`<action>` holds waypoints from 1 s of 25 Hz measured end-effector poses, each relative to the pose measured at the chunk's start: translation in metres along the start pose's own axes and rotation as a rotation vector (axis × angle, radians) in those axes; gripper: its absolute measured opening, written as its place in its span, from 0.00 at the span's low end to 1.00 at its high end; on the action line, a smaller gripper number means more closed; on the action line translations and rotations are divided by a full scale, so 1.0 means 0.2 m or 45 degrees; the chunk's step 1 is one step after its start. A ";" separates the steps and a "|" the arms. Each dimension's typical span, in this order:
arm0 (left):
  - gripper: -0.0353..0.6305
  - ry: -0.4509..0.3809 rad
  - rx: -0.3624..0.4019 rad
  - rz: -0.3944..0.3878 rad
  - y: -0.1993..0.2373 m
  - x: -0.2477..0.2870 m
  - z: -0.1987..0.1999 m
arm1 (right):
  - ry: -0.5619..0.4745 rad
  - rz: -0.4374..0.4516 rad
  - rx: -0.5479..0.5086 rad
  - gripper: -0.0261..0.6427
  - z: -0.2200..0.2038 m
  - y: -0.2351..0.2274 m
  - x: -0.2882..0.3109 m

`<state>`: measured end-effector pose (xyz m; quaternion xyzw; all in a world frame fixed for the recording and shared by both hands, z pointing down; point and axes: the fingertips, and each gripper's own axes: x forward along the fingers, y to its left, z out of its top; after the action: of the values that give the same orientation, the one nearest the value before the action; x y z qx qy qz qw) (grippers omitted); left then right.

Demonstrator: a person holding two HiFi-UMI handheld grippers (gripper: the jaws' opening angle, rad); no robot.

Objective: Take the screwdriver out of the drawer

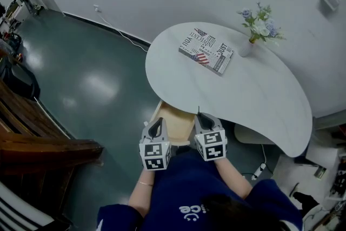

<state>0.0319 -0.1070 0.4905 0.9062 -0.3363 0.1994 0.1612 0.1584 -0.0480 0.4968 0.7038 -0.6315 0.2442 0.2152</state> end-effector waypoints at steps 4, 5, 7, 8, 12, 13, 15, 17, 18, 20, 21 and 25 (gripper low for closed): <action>0.06 -0.066 0.050 -0.007 0.00 -0.03 0.10 | -0.094 -0.063 0.013 0.12 0.05 -0.04 -0.07; 0.06 -0.082 0.050 -0.011 0.00 -0.03 0.12 | -0.121 -0.076 0.013 0.12 0.07 -0.05 -0.08; 0.06 -0.108 0.051 -0.024 -0.02 -0.04 0.15 | -0.173 -0.095 0.011 0.12 0.09 -0.06 -0.11; 0.06 -0.116 0.054 -0.031 -0.03 -0.05 0.16 | -0.195 -0.103 0.010 0.12 0.10 -0.07 -0.12; 0.06 -0.124 0.086 -0.051 -0.06 -0.06 0.17 | -0.235 -0.110 0.017 0.12 0.12 -0.06 -0.15; 0.06 -0.123 0.089 -0.054 -0.06 -0.06 0.17 | -0.238 -0.108 0.013 0.12 0.12 -0.06 -0.15; 0.06 -0.121 0.087 -0.059 -0.06 -0.07 0.16 | -0.240 -0.106 -0.005 0.12 0.12 -0.04 -0.16; 0.06 -0.120 0.086 -0.060 -0.06 -0.08 0.15 | -0.235 -0.107 -0.028 0.12 0.12 -0.02 -0.16; 0.06 -0.119 0.085 -0.059 -0.05 -0.08 0.15 | -0.236 -0.106 -0.036 0.12 0.12 -0.01 -0.16; 0.06 -0.120 0.083 -0.057 -0.05 -0.08 0.14 | -0.245 -0.100 -0.043 0.12 0.12 0.00 -0.17; 0.06 -0.121 0.082 -0.056 -0.04 -0.09 0.14 | -0.252 -0.097 -0.046 0.12 0.12 0.01 -0.17; 0.06 -0.124 0.084 -0.052 -0.04 -0.10 0.14 | -0.277 -0.089 -0.043 0.12 0.14 0.02 -0.18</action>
<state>0.0307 -0.1037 0.4554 0.9263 -0.3184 0.1629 0.1186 0.1537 -0.0374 0.4536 0.7439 -0.6304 0.1479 0.1656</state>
